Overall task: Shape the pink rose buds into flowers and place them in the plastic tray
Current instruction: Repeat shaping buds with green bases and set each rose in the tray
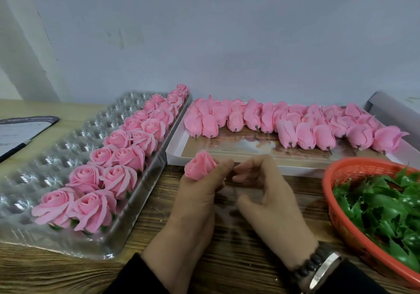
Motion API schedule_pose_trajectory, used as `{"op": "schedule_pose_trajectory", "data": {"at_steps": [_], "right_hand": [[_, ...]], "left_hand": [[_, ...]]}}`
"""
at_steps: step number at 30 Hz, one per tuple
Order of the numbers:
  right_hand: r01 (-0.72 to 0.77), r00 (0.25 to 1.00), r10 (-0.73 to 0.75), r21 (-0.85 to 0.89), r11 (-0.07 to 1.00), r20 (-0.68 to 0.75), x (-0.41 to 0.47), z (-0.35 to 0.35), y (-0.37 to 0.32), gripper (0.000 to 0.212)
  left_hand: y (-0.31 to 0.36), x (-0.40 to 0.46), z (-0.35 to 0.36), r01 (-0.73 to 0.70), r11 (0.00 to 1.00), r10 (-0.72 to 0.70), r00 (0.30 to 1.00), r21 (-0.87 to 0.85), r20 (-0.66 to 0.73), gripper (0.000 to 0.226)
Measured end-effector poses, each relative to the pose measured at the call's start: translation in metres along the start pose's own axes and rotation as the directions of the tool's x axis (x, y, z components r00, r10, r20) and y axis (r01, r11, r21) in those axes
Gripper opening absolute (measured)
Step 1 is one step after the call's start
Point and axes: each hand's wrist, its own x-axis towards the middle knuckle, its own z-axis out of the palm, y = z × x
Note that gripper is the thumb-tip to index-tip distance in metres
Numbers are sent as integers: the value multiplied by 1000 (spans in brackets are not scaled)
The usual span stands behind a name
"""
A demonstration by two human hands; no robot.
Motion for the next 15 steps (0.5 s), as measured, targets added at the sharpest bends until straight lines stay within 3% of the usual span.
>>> {"op": "schedule_pose_trajectory", "data": {"at_steps": [3, 10, 15], "right_hand": [[-76, 992, 66, 100, 992, 107, -1, 6, 0, 38], [-164, 984, 151, 169, 972, 89, 0, 5, 0, 25], [-275, 955, 239, 221, 936, 176, 3, -1, -1, 10]], "left_hand": [[-2, -1, 1, 82, 994, -81, 997, -72, 14, 16], [-4, -6, 4, 124, 991, -116, 986, -53, 121, 10], [-1, -1, 0, 278, 956, -263, 953, -95, 151, 32]]}}
